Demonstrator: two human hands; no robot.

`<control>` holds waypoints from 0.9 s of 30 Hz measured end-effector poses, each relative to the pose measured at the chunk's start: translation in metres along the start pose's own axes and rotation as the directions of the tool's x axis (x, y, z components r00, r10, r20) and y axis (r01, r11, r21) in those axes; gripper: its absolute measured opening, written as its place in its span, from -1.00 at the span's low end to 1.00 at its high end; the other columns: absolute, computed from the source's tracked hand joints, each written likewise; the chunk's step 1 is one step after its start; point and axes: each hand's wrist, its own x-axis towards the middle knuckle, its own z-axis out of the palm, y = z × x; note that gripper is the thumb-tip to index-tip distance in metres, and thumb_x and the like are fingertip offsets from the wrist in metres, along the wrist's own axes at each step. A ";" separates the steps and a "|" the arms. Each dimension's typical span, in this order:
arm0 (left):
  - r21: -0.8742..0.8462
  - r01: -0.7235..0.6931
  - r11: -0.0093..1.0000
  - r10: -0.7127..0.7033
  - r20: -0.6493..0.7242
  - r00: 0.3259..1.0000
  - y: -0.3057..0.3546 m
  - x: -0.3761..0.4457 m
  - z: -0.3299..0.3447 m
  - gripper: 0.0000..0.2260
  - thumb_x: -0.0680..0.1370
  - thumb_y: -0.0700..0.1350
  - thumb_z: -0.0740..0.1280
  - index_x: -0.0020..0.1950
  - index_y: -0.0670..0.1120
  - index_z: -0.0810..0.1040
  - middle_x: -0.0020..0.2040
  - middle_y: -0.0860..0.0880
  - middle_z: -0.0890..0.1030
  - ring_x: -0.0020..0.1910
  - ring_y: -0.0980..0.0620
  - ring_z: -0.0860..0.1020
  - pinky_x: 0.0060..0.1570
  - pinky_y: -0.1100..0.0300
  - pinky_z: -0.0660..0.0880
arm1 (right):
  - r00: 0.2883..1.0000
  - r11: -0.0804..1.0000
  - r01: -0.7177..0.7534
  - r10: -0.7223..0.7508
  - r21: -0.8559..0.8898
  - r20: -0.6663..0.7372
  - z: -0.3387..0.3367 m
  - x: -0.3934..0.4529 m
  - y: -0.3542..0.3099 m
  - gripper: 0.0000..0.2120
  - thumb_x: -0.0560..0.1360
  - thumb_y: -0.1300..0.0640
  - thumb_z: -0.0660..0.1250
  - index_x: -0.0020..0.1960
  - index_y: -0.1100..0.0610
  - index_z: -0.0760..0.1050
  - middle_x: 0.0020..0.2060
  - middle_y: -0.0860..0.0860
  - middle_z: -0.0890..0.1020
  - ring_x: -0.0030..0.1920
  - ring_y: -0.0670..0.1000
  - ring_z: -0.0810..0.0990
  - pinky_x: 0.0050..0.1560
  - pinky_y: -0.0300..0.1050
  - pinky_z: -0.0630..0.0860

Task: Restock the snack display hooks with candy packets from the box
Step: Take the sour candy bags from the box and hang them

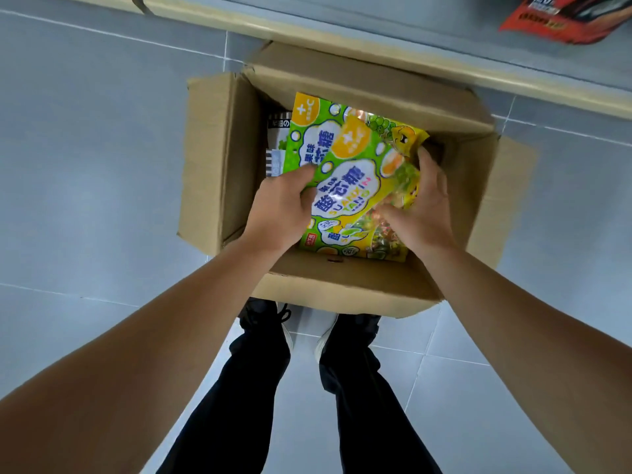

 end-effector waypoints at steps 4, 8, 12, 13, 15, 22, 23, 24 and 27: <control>0.187 -0.188 0.964 0.156 0.175 0.972 0.017 -0.004 -0.023 -0.86 0.57 -0.19 0.23 0.07 -0.16 0.52 -0.33 -0.06 0.39 -0.35 -0.20 0.40 -0.34 0.07 0.37 | 0.982 0.992 0.123 -0.118 -0.018 0.150 -0.025 -0.002 -0.025 -0.42 0.39 0.18 0.51 0.39 0.08 0.47 0.30 -0.03 0.52 0.34 -0.03 0.46 0.20 -0.47 0.32; 0.178 -0.147 0.973 0.116 0.175 0.978 0.036 -0.014 -0.051 -0.76 0.52 -0.05 0.23 0.09 -0.11 0.56 -0.22 -0.16 0.61 -0.19 -0.26 0.58 -0.23 0.00 0.53 | 0.966 0.997 0.004 0.016 -0.074 0.258 -0.045 -0.025 -0.037 -0.72 0.43 0.02 0.48 -0.02 0.22 0.66 -0.17 0.20 0.69 -0.14 0.13 0.65 -0.16 -0.06 0.52; -0.036 0.055 0.998 -0.055 0.013 0.998 0.069 -0.029 -0.085 -0.63 0.45 -0.03 0.45 0.25 -0.02 0.54 0.03 0.04 0.66 -0.09 0.10 0.64 0.02 0.21 0.54 | 0.981 0.992 -0.085 0.066 0.097 0.184 -0.073 -0.066 -0.064 -0.60 0.29 -0.08 0.35 -0.11 0.24 0.65 -0.21 0.27 0.66 -0.26 0.01 0.55 -0.17 0.04 0.54; -0.133 0.116 0.984 -0.120 -0.019 0.993 0.079 -0.036 -0.095 -0.56 0.42 -0.06 0.49 0.28 -0.01 0.51 0.03 0.10 0.63 -0.13 0.24 0.60 -0.02 0.38 0.49 | 0.981 0.986 -0.097 0.071 0.138 0.181 -0.082 -0.077 -0.074 -0.63 0.30 -0.06 0.35 -0.13 0.23 0.64 -0.20 0.29 0.65 -0.26 -0.02 0.53 -0.18 0.03 0.53; -0.341 0.240 0.909 -0.277 -0.064 0.959 0.102 -0.050 -0.119 -0.45 0.38 -0.09 0.54 0.32 0.00 0.45 0.02 0.17 0.59 -0.14 0.38 0.54 -0.14 0.58 0.39 | 0.980 0.968 -0.123 0.083 0.219 0.182 -0.107 -0.100 -0.097 -0.81 0.37 0.02 0.40 -0.23 0.16 0.63 -0.26 0.24 0.66 -0.26 -0.04 0.53 -0.19 -0.05 0.48; -0.586 0.293 0.756 -0.232 0.178 0.956 0.174 -0.114 -0.211 -0.70 0.38 -0.28 0.51 0.10 -0.17 0.65 -0.07 -0.05 0.71 -0.18 0.14 0.65 -0.12 0.22 0.56 | 0.969 0.771 -0.240 0.153 0.590 0.195 -0.201 -0.185 -0.185 -0.98 0.47 0.15 0.44 -0.11 0.09 0.64 -0.21 -0.01 0.71 -0.14 0.02 0.68 0.03 0.04 0.61; -0.557 0.259 0.789 -0.183 0.190 0.965 0.187 -0.125 -0.225 -0.74 0.38 -0.25 0.52 0.06 -0.12 0.68 -0.09 0.00 0.71 -0.19 0.16 0.63 -0.08 0.20 0.57 | 0.969 0.757 -0.240 0.153 0.608 0.193 -0.216 -0.200 -0.199 -0.92 0.43 0.10 0.46 -0.08 0.07 0.65 -0.14 0.02 0.72 -0.06 0.07 0.69 0.10 0.11 0.59; -0.532 0.226 0.816 -0.141 0.197 0.970 0.201 -0.135 -0.241 -0.77 0.38 -0.22 0.52 0.02 -0.07 0.69 -0.12 0.04 0.71 -0.20 0.17 0.62 -0.03 0.18 0.56 | 0.970 0.739 -0.240 0.159 0.629 0.184 -0.232 -0.215 -0.212 -0.90 0.43 0.08 0.47 -0.08 0.07 0.65 -0.12 0.04 0.72 -0.05 0.09 0.68 0.10 0.13 0.59; -0.539 0.161 0.827 -0.054 0.208 0.977 0.239 -0.162 -0.287 -0.72 0.30 -0.09 0.53 -0.01 -0.07 0.69 -0.12 0.00 0.71 -0.20 0.14 0.60 -0.01 0.13 0.52 | 0.979 0.689 -0.202 0.148 0.696 0.138 -0.270 -0.253 -0.247 -0.96 0.51 0.13 0.42 -0.11 0.07 0.65 -0.21 0.01 0.71 -0.14 0.07 0.65 0.07 0.10 0.56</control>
